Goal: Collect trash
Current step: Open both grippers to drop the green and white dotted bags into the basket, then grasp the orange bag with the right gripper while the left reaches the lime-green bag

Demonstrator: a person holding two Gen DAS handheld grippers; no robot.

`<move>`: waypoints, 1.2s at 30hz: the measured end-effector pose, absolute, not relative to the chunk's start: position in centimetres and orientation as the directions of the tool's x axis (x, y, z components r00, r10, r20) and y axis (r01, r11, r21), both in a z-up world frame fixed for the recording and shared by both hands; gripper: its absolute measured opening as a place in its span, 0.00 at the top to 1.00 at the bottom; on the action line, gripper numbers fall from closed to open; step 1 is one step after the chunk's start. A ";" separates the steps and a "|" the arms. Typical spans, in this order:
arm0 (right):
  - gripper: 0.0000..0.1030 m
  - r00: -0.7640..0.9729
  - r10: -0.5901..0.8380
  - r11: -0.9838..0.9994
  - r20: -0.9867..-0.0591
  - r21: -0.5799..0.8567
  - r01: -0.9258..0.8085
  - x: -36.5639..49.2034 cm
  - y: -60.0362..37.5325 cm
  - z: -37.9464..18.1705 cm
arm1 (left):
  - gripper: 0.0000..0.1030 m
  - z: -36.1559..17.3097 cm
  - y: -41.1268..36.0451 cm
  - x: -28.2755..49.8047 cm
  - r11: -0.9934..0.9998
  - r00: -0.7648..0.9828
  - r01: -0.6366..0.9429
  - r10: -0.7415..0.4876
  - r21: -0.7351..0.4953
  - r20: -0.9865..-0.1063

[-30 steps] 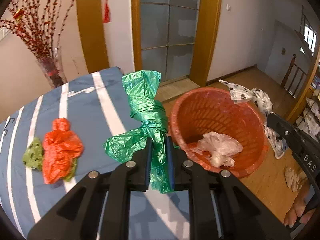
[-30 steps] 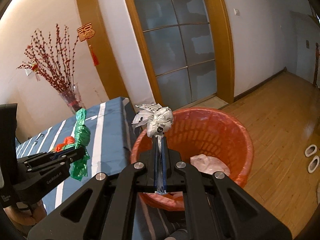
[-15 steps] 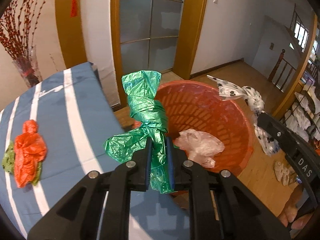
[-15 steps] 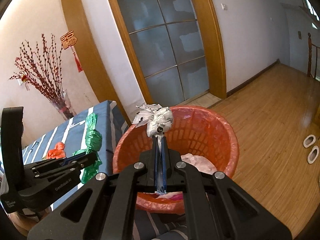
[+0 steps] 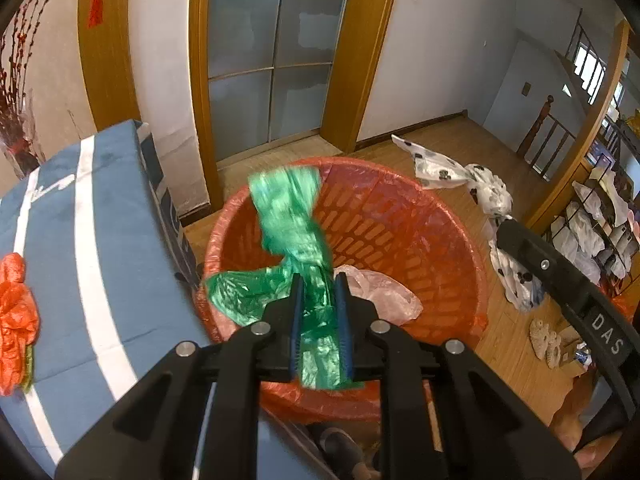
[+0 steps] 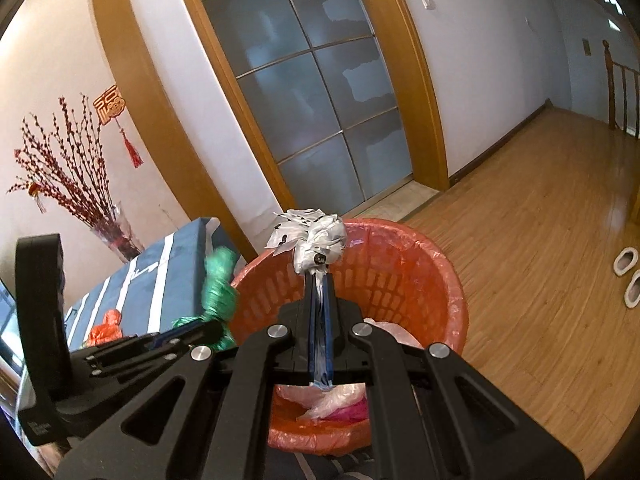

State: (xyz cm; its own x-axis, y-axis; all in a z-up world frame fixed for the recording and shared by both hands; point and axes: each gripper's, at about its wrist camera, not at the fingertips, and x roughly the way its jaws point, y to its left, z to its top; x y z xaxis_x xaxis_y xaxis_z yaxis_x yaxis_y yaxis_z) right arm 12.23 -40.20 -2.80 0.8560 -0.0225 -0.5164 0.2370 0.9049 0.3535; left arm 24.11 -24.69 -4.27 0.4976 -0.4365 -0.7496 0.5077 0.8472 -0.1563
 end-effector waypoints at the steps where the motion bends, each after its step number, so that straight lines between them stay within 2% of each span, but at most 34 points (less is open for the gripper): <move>1: 0.95 0.853 -0.013 0.904 -0.522 0.359 0.234 12.4 -40.3 -3.1 | 0.80 -4.6 -24.8 24.3 0.848 0.494 0.507 -0.433 -0.155 -0.754; 3: 0.86 0.843 -0.008 0.900 -0.538 0.362 0.240 12.6 -40.5 -3.7 | 0.68 -5.1 -24.9 24.6 0.856 0.493 0.495 -0.417 -0.148 -0.763; 4: 0.75 0.839 -0.011 0.898 -0.544 0.364 0.247 12.6 -40.6 -4.1 | 0.64 -5.4 -24.7 24.7 0.860 0.493 0.489 -0.411 -0.147 -0.767; 5: 0.65 0.836 -0.016 0.896 -0.548 0.363 0.255 12.6 -40.7 -4.3 | 0.63 -5.6 -24.5 24.8 0.863 0.491 0.483 -0.406 -0.147 -0.771; 6: 0.62 0.834 -0.022 0.894 -0.551 0.363 0.263 12.5 -40.8 -4.6 | 0.62 -5.7 -24.3 24.9 0.866 0.490 0.478 -0.401 -0.146 -0.774; 9: 0.62 0.827 -0.027 0.884 -0.562 0.372 0.282 12.2 -41.3 -5.1 | 0.57 -6.0 -23.0 25.1 0.878 0.499 0.459 -0.381 -0.136 -0.778; 17: 0.62 0.825 -0.036 0.891 -0.564 0.356 0.283 12.0 -40.8 -4.5 | 0.49 -5.5 -18.6 24.6 0.911 0.561 0.404 -0.314 -0.078 -0.766; 29: 0.62 0.821 0.031 0.938 -0.570 0.300 0.173 13.1 -34.9 -3.1 | 0.45 -4.1 -10.2 22.9 0.958 0.642 0.286 -0.206 -0.019 -0.738; 36: 0.62 0.806 0.110 0.961 -0.581 0.269 0.063 14.8 -29.5 -2.7 | 0.44 -3.6 -3.0 22.2 0.987 0.679 0.158 -0.125 -0.022 -0.723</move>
